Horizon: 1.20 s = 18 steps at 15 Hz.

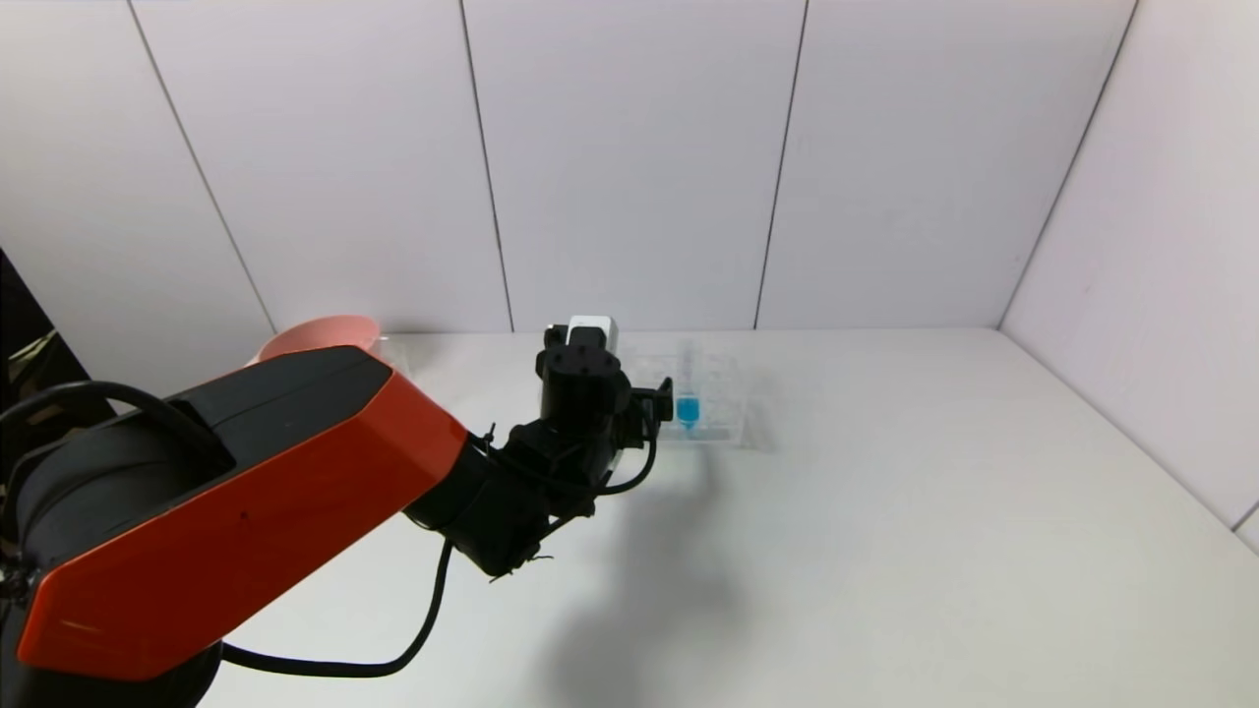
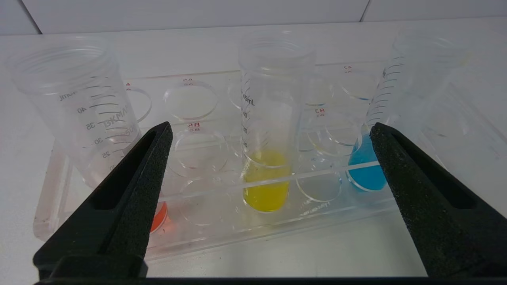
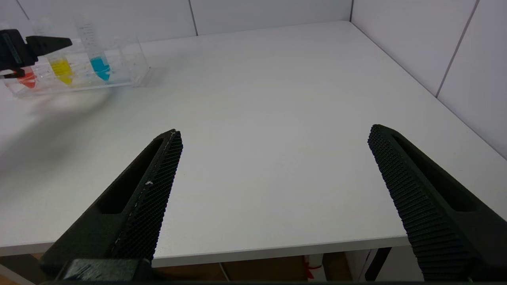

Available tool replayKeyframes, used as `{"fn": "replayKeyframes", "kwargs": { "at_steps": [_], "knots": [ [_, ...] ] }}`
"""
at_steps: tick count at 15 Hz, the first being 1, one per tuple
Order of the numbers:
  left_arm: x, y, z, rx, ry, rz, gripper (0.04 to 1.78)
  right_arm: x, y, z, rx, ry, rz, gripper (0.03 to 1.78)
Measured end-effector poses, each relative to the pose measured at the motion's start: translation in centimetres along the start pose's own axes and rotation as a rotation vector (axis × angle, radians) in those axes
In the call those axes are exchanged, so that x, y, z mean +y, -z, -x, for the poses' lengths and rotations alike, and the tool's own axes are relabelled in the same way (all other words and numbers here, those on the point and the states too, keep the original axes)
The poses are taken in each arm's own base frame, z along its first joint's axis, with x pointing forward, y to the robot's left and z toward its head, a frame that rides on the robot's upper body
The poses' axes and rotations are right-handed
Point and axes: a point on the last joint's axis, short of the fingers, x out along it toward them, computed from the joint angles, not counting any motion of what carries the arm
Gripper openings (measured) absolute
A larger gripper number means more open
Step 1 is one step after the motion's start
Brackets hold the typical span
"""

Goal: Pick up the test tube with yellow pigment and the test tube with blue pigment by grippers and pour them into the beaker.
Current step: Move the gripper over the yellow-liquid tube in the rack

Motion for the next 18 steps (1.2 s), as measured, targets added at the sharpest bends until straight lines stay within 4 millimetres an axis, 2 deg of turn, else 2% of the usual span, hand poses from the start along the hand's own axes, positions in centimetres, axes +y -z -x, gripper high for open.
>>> {"fn": "replayKeyframes", "kwargs": {
  "at_steps": [18],
  "knots": [
    [0.09, 0.03, -0.17, 0.001, -0.002, -0.001, 1.74, 0.00, 0.00, 0.00, 0.000, 0.001, 0.000, 1.71]
  ]
}}
